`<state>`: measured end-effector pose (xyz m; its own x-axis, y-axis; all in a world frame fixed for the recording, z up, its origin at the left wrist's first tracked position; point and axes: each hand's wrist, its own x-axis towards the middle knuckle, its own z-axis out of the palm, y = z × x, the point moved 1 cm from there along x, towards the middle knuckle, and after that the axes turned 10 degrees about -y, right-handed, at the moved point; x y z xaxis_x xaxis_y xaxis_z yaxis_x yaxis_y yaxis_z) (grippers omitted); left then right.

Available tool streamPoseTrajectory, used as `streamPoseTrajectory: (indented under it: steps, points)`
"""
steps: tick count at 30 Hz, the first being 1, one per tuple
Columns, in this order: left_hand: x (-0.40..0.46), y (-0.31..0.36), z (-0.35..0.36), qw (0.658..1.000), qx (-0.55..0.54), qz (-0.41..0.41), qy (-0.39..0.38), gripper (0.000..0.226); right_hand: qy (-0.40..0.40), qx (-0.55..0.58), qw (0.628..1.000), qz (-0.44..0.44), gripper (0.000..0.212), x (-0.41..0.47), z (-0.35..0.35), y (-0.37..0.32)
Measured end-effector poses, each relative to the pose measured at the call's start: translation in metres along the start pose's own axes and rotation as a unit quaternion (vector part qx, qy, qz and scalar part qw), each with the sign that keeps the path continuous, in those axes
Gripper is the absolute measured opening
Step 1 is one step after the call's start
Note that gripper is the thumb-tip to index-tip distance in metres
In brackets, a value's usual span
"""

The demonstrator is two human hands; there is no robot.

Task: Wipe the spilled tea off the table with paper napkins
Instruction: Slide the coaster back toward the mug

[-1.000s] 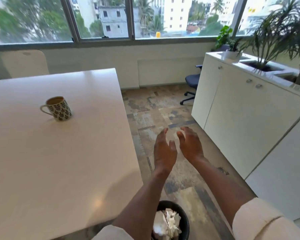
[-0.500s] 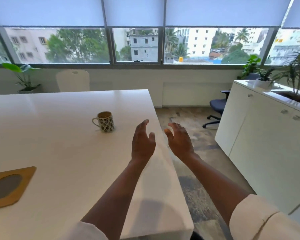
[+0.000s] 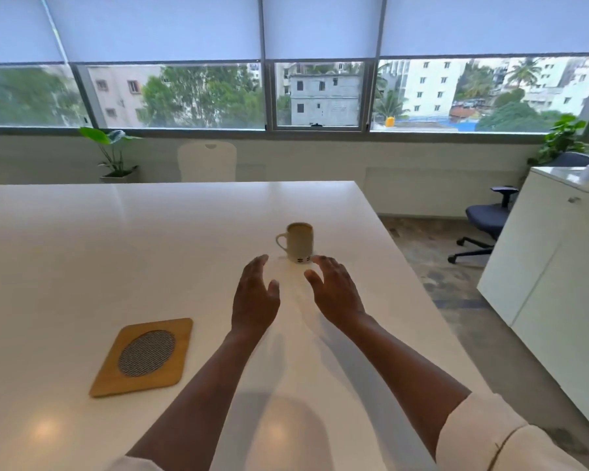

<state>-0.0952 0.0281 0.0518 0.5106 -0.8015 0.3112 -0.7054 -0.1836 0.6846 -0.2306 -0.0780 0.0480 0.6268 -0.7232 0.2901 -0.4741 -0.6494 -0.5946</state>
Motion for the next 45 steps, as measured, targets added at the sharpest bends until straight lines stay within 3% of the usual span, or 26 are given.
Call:
streamPoseTrajectory:
  steps: [16,25,33,40,45]
  points:
    - [-0.056,-0.169,-0.126,0.997,0.029,-0.076,0.003,0.049,-0.166,0.009,0.984,-0.056,0.048,-0.006,0.160,-0.126]
    - [-0.093,-0.232,-0.169,0.995,0.059,-0.069,-0.028,0.054,-0.257,-0.017,0.963,-0.085,0.076,-0.017,0.185,-0.132]
    - [-0.114,-0.246,-0.184,0.978,0.053,-0.096,-0.176,0.103,-0.410,-0.062,0.905,-0.097,0.126,-0.017,0.172,-0.126]
    - [-0.114,-0.246,-0.186,0.964,0.076,-0.127,-0.221,0.130,-0.425,-0.104,0.894,-0.096,0.134,-0.011,0.176,-0.134]
    - [-0.113,-0.246,-0.186,0.967,0.069,-0.127,-0.209,0.137,-0.423,-0.086,0.896,-0.104,0.135,-0.008,0.175,-0.134]
